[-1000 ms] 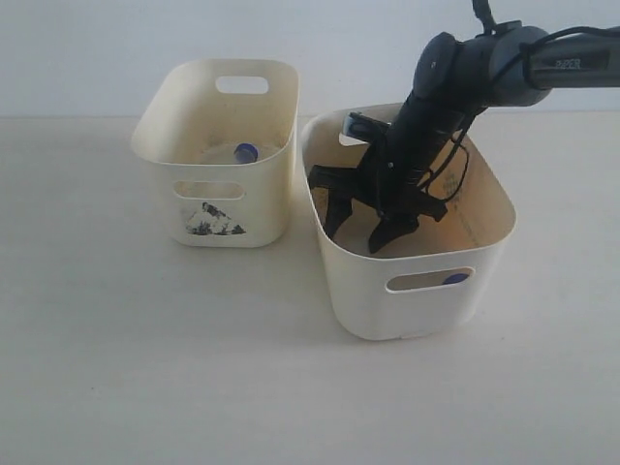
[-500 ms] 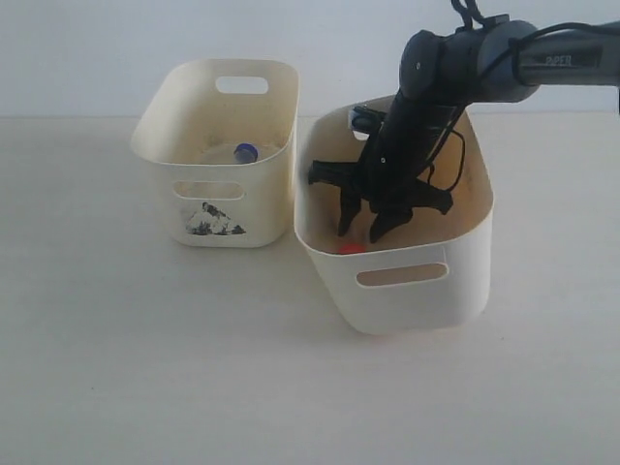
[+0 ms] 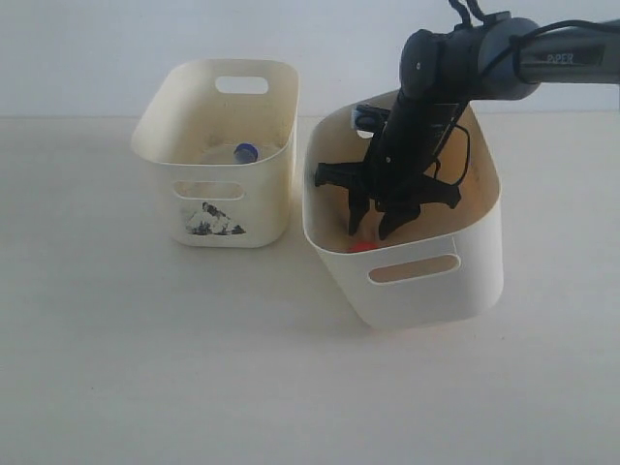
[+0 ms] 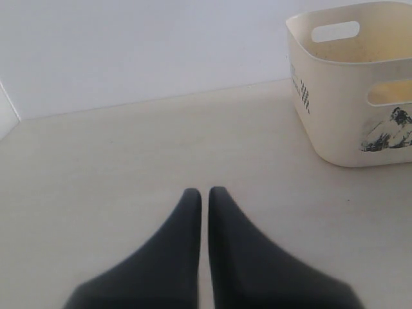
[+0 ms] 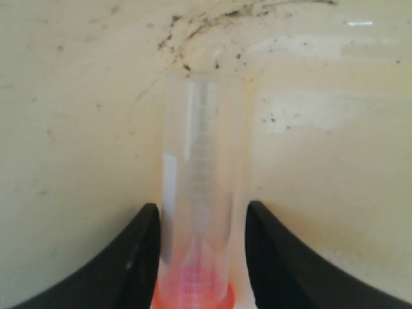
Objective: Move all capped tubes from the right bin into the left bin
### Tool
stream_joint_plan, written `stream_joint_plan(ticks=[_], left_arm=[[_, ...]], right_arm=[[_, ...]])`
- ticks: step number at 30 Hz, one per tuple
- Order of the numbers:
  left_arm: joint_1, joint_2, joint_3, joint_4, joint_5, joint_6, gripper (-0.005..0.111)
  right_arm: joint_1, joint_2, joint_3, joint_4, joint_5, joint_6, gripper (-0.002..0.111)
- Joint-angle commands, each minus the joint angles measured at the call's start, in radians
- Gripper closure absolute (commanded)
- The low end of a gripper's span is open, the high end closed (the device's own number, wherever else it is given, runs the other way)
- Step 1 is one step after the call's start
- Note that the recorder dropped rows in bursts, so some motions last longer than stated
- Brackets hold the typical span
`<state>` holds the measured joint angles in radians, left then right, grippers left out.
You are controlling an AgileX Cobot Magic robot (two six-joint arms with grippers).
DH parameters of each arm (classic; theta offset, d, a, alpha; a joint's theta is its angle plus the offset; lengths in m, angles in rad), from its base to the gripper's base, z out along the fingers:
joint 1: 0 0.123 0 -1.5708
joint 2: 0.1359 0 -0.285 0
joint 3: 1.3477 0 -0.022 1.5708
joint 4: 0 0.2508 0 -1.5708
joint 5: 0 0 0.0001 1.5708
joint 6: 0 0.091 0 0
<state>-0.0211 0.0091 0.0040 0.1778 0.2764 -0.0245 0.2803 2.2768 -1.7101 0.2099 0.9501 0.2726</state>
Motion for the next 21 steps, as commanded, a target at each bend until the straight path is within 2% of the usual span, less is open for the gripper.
stream_joint_plan(ticks=[1, 8, 10, 13, 14, 21], left_arm=[[0.001, -0.002, -0.004, -0.001, -0.015, -0.012, 0.102], [0.001, -0.002, -0.004, -0.001, -0.015, -0.012, 0.102], [0.001, -0.002, -0.004, -0.001, -0.015, -0.012, 0.102], [0.001, -0.002, -0.004, -0.001, -0.015, -0.012, 0.102], [0.001, -0.002, -0.004, -0.001, -0.015, -0.012, 0.102], [0.001, -0.002, -0.004, -0.001, -0.015, -0.012, 0.102]], right_arm=[[-0.013, 0.040, 0.023, -0.111, 0.034, -0.013, 0.068], [-0.013, 0.040, 0.023, -0.121, 0.022, -0.013, 0.071], [-0.013, 0.040, 0.023, -0.121, 0.020, -0.013, 0.081], [-0.013, 0.040, 0.023, -0.121, 0.020, -0.013, 0.105], [-0.013, 0.040, 0.023, -0.121, 0.022, -0.013, 0.108], [-0.013, 0.027, 0.023, -0.106, 0.022, -0.013, 0.108]])
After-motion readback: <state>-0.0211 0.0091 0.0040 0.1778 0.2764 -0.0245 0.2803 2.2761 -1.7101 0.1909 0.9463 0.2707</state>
